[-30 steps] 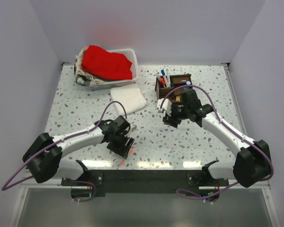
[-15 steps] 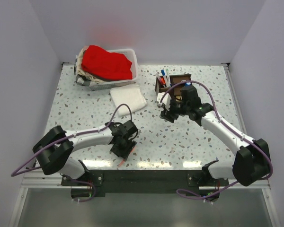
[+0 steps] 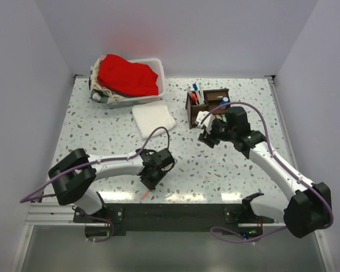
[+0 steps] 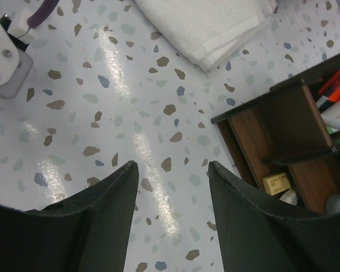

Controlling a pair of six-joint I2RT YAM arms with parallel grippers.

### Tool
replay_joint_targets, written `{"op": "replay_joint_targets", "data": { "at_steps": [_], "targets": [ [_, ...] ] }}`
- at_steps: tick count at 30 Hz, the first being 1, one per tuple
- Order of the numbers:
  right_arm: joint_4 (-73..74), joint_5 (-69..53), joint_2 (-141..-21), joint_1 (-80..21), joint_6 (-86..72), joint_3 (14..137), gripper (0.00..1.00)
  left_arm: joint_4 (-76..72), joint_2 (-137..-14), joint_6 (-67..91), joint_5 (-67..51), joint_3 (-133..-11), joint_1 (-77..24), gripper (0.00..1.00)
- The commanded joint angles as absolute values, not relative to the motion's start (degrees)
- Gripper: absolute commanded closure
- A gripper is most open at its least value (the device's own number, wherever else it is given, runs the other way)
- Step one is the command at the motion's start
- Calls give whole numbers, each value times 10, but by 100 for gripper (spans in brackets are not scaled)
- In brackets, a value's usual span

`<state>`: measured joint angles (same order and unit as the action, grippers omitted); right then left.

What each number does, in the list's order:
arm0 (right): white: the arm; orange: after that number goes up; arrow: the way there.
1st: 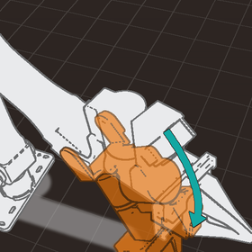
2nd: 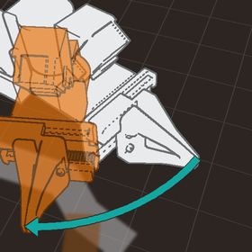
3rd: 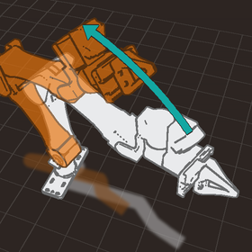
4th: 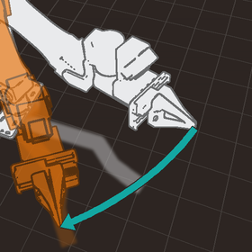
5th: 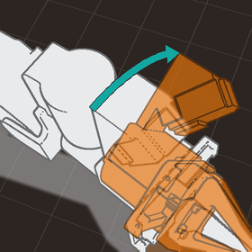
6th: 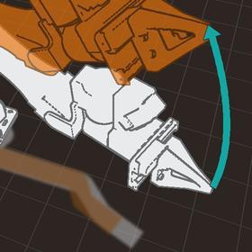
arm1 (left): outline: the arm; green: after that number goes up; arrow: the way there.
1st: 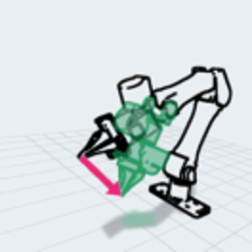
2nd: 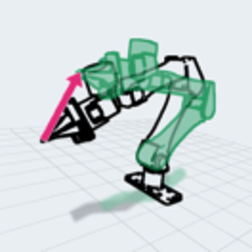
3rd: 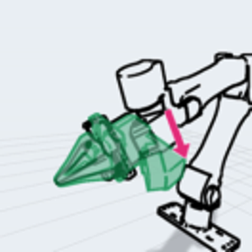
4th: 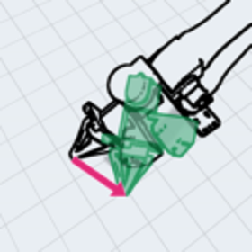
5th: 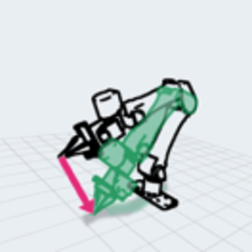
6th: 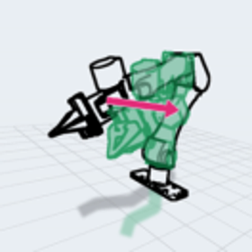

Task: Sort the stationery into containers
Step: Pick up the pen from the corner of the board.

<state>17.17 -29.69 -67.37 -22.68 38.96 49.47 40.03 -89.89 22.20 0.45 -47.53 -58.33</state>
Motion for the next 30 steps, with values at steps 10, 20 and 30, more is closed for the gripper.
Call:
{"op": "replay_joint_targets", "data": {
  "at_steps": [10,20,30],
  "targets": [
    [288,-231,-613,-186,399,507,39,263,-1077,92,3,-573,-570,91],
    [463,-296,-543,-175,450,497,37,217,-1104,38,18,-592,-501,99],
    [453,-266,-730,-176,-31,590,46,149,-1014,40,29,-518,-451,100]
  ]
}}
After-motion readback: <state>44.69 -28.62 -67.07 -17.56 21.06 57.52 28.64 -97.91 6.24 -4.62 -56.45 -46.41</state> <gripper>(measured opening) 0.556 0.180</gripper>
